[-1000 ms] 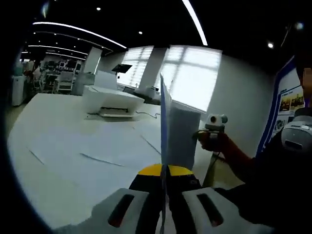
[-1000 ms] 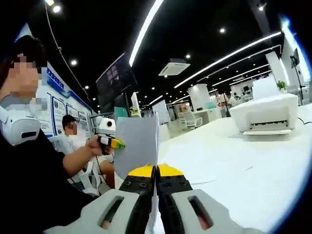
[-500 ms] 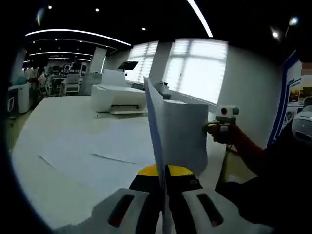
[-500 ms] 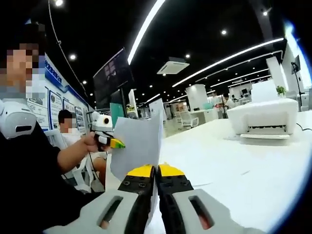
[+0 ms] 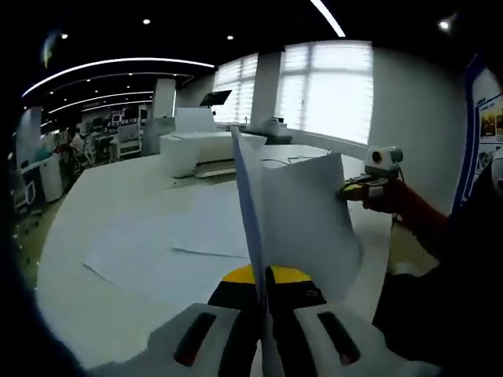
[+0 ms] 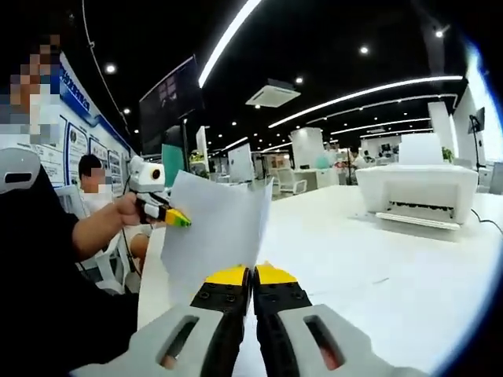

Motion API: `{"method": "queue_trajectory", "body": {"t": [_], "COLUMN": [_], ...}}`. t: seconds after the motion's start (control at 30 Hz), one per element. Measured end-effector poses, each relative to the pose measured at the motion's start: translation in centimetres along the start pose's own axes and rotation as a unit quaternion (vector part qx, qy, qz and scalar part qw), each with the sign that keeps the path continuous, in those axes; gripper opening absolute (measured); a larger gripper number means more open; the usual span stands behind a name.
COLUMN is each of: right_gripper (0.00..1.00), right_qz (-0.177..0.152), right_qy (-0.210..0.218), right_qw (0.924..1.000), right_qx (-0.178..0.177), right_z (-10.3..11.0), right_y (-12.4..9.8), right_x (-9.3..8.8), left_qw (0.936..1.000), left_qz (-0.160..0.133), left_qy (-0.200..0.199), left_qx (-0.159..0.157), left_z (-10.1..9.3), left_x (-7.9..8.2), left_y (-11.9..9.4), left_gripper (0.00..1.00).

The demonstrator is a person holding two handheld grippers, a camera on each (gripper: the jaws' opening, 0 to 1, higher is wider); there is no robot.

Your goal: Organize the stack of printing papers by aligning and flattening the scattered papers on the table

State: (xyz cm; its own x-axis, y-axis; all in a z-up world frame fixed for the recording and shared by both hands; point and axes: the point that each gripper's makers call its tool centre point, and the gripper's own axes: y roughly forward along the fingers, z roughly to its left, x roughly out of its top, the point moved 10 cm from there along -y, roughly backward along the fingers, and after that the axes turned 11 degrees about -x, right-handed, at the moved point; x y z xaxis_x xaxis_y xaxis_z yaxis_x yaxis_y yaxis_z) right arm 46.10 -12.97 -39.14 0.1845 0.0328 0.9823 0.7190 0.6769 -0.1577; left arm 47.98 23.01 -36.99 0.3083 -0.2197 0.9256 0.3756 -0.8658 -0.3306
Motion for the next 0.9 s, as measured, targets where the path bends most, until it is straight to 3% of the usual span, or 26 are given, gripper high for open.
{"method": "queue_trajectory", "body": {"t": [0.53,0.9], "right_gripper": [0.05,0.12], "right_qz": [0.036,0.039], "right_qy": [-0.023,-0.035], "right_qw": [0.9984,0.9955], "right_qx": [-0.037,-0.078], "right_z": [-0.9,-2.5], "right_y": [0.9,-0.8], "right_x": [-1.8,-1.8], "left_qw": [0.9993,0.9988], "left_qz": [0.034,0.048], "left_qy": [0.008,0.008], "left_qx": [0.01,0.009], "left_z": [-0.1,-0.2], "left_x": [-0.8,-0.9], "left_y": [0.8,1.1], "left_gripper": [0.07,0.07]}}
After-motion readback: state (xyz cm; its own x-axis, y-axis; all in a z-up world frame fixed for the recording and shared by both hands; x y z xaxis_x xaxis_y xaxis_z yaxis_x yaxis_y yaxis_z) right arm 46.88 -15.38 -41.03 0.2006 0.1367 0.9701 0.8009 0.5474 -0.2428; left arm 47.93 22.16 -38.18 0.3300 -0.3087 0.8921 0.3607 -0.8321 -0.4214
